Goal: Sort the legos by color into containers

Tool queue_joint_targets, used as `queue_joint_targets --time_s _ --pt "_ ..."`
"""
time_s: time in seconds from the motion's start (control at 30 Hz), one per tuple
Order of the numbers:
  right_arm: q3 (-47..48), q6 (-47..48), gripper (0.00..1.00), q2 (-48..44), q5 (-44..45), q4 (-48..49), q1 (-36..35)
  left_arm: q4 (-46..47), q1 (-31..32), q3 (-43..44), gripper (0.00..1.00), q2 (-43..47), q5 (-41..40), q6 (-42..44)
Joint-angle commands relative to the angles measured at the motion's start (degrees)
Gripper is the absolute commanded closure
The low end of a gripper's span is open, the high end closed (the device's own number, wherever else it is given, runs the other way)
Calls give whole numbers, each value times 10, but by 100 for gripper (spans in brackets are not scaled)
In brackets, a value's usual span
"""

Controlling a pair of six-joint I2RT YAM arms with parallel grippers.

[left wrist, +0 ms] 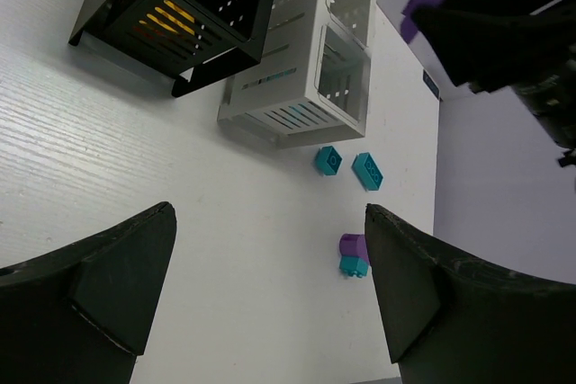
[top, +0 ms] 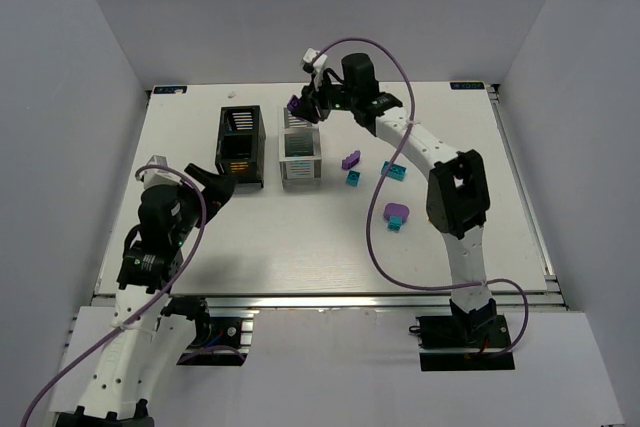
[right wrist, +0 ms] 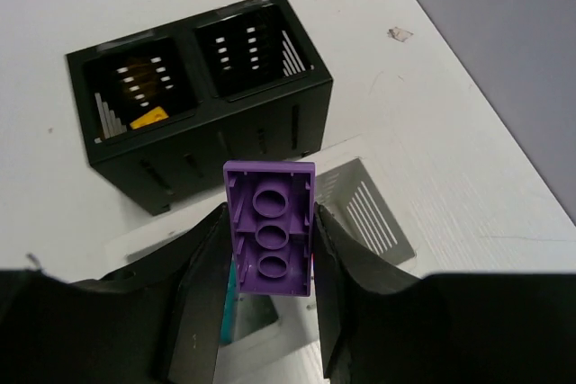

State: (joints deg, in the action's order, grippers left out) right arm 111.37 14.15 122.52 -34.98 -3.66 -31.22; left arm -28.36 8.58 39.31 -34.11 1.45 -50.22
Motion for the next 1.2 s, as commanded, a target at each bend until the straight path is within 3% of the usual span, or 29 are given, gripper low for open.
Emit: queue_joint_targets --time_s 0.0,0.23,0.53,0.67,0.73,0.97,1.1,1.17 --pt "43 -40 100 18 53 116 -4 -1 -2 -9 6 12 -6 -12" --pt "79 -45 100 81 86 147 -5 4 -3 -23 6 20 0 -23" --pt "35 -45 88 73 67 141 -5 16 -2 -27 6 15 6 -27" --pt "25 -38 74 69 65 134 -5 23 -3 -27 6 8 10 -27" --pt "19 -33 71 69 64 129 -5 28 -3 -27 6 6 13 -27" --pt "13 -19 36 66 79 128 -4 30 -3 -28 6 10 16 -30" --pt "16 -16 31 57 78 123 -5 35 -2 -28 6 12 21 -31" --pt "17 -11 30 51 71 114 -5 40 -2 -30 11 11 31 -31"
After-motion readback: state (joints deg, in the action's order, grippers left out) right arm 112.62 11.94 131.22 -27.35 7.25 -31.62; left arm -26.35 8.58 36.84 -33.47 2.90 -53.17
